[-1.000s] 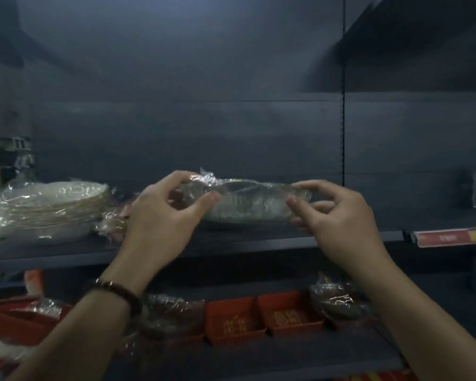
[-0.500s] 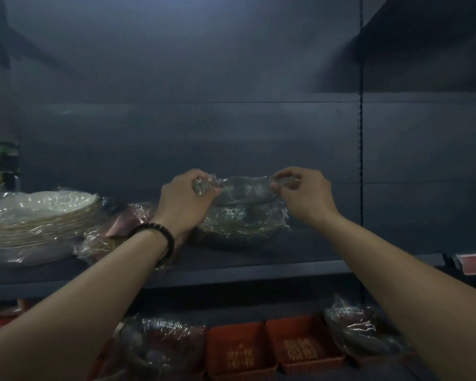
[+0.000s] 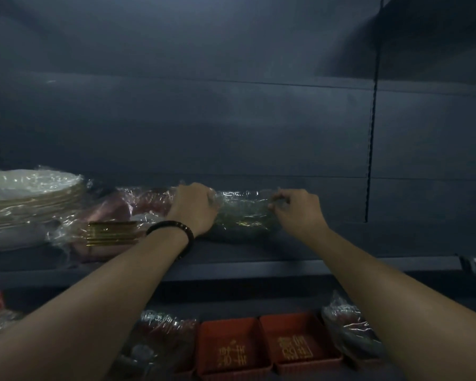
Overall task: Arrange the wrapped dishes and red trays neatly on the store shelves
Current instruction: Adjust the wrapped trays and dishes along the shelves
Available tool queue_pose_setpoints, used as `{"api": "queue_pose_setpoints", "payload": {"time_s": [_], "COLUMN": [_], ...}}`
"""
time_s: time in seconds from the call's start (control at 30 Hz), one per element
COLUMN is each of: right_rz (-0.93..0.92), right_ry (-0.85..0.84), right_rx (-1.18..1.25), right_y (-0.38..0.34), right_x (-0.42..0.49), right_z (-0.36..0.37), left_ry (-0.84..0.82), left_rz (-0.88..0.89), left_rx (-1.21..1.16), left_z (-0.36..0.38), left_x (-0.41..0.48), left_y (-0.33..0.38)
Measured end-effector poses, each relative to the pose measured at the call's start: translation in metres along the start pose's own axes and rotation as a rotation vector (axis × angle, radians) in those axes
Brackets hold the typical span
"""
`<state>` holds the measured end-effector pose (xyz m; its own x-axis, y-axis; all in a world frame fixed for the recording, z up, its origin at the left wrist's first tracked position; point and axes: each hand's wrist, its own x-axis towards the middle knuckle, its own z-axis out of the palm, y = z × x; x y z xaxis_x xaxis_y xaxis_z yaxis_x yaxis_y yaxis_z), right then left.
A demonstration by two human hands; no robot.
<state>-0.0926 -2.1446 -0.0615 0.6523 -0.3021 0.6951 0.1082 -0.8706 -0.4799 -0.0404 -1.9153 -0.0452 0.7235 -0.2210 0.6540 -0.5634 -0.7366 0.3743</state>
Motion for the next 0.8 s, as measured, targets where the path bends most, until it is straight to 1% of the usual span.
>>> {"api": "queue_pose_setpoints", "payload": {"time_s": [0.1, 0.17, 0.27, 0.37, 0.47, 0.57, 0.6, 0.63, 0.67, 0.73, 0.8], "right_rz": [-0.006, 0.007, 0.017, 0.04, 0.027, 0.034, 0.036, 0.022, 0.007, -0.004, -0.011], "right_ry": [-0.07, -0.101, -0.136, -0.203, -0.256, -0.362, -0.385, -0.369, -0.316, -0.183, -0.101], "right_rx": [-0.253, -0.318, -0.322, -0.283, -0.267, -0.233, -0.224, -0.205, -0.165, -0.009, 0.125], "right_y": [0.005, 0.008, 0.009, 0.012, 0.01, 0.007, 0.007, 0.007, 0.009, 0.014, 0.02], "right_x": [-0.004, -0.007, -0.011, -0.012, -0.014, -0.013, -0.014, -0.018, -0.023, -0.039, -0.065], "right_z": [0.008, 0.012, 0.011, 0.01, 0.006, -0.008, -0.014, -0.018, -0.022, -0.029, -0.038], "left_ry": [-0.055, -0.101, -0.158, -0.184, -0.186, -0.181, -0.151, -0.09, -0.001, 0.177, 0.282], "left_rz": [0.078, 0.099, 0.113, 0.097, 0.057, 0.028, 0.017, 0.02, 0.04, 0.129, 0.238], "left_rx": [0.101, 0.138, 0.162, 0.13, 0.112, 0.045, 0.019, -0.01, -0.041, -0.064, -0.04], "left_z": [0.009, 0.014, 0.019, 0.02, 0.018, 0.017, 0.016, 0.017, 0.018, 0.021, 0.028], "left_x": [0.002, 0.001, 0.0, -0.005, -0.012, -0.016, -0.018, -0.02, -0.024, -0.038, -0.061], "left_y": [-0.009, -0.013, -0.011, -0.005, 0.002, 0.005, 0.005, 0.004, 0.003, 0.003, 0.007]}}
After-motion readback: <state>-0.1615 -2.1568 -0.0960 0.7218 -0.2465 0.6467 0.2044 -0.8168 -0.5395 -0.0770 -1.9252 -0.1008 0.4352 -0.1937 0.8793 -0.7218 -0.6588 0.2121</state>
